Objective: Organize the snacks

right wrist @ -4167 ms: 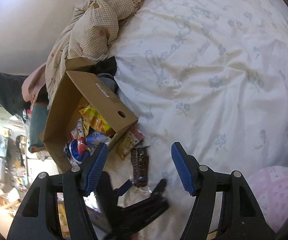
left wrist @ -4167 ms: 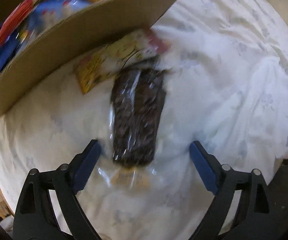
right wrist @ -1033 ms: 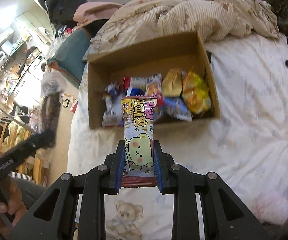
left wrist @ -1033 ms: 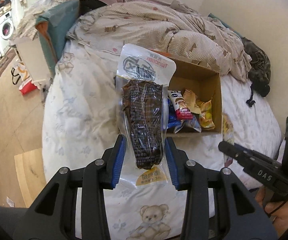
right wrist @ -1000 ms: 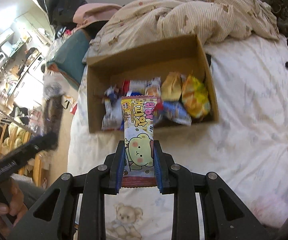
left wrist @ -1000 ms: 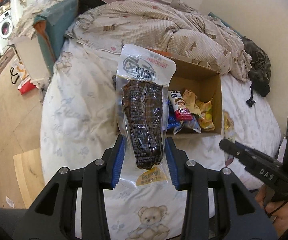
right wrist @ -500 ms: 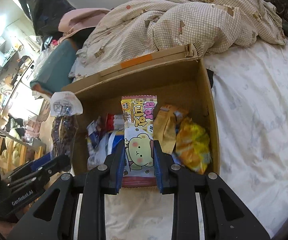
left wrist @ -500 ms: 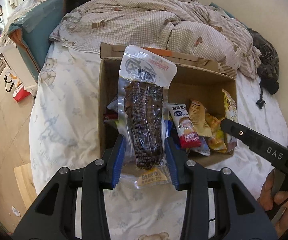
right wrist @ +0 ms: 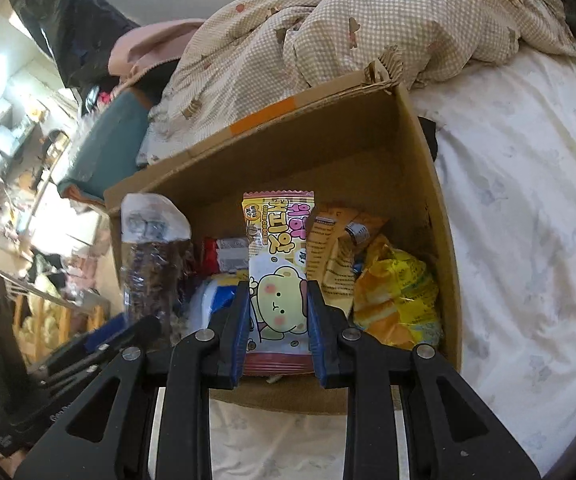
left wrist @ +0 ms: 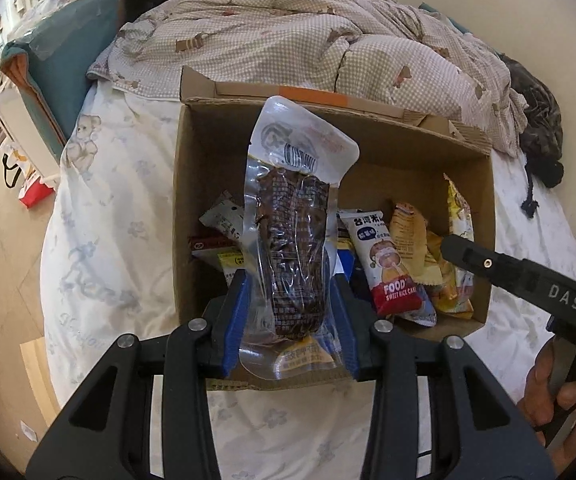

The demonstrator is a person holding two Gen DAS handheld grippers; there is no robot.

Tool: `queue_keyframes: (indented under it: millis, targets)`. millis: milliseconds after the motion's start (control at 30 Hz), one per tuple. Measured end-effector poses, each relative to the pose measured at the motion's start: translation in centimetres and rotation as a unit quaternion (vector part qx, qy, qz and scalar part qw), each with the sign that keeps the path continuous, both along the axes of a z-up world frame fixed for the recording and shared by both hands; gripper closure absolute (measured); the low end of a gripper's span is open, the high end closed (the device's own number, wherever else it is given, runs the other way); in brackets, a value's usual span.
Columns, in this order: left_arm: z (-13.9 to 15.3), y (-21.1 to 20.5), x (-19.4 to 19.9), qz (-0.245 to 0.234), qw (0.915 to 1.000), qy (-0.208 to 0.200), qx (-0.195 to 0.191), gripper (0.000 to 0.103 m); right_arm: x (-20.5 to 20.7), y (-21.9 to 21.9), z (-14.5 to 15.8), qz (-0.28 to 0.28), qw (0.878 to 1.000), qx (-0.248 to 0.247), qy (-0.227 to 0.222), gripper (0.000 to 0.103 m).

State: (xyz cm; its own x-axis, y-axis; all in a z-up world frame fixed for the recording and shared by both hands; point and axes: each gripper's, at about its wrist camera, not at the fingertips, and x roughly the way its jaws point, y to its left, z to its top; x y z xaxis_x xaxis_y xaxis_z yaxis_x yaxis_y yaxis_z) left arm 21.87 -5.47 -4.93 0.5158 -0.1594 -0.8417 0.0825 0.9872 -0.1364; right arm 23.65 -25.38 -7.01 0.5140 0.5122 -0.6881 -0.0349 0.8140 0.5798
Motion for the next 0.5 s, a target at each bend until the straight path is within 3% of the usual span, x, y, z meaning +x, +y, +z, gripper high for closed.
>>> queue_keyframes:
  millis: [100, 200, 233, 300, 333, 400, 433, 500]
  targets:
    - [0.2, 0.2, -0.1, 0.004, 0.9998, -0.013, -0.014, 0.063, 0.0, -0.4, 0.4, -0.004, 1.0, 0.02, -0.01, 0.075]
    - [1.1, 0.1, -0.4, 0.005, 0.9992, -0.038, -0.003, 0.061, -0.1, -0.9, 0.7, -0.01, 0.999, 0.041, -0.02, 0.072]
    - [1.3, 0.0, -0.4, 0.003, 0.9991, -0.043, 0.0, 0.057, -0.1, -1.1, 0.8, -0.015, 0.999, 0.045, -0.022, 0.072]
    - [1.7, 0.0, -0.5, 0.006, 0.9988, -0.048, 0.006, 0.032, -0.1, -1.2, 1.0, -0.013, 0.998, 0.056, -0.025, 0.072]
    - [1.9, 0.1, -0.7, 0.011, 0.9985, -0.053, 0.01, 0.028, -0.1, -1.1, 1.0, -0.011, 0.998, 0.053, -0.025, 0.068]
    - [2.3, 0.3, -1.0, 0.015, 0.9977, -0.065, 0.011, 0.024, -0.4, -0.9, 1.4, -0.015, 0.999, 0.029, -0.03, 0.046]
    - [2.6, 0.4, -1.2, 0.015, 0.9974, -0.069, 0.014, 0.024, -0.7, -0.9, 1.7, -0.017, 0.999, 0.018, -0.038, 0.03]
    - [3.0, 0.5, -1.5, 0.017, 0.9966, -0.077, 0.023, 0.024, -1.2, -0.7, 2.3, -0.018, 0.999, -0.001, -0.05, 0.026]
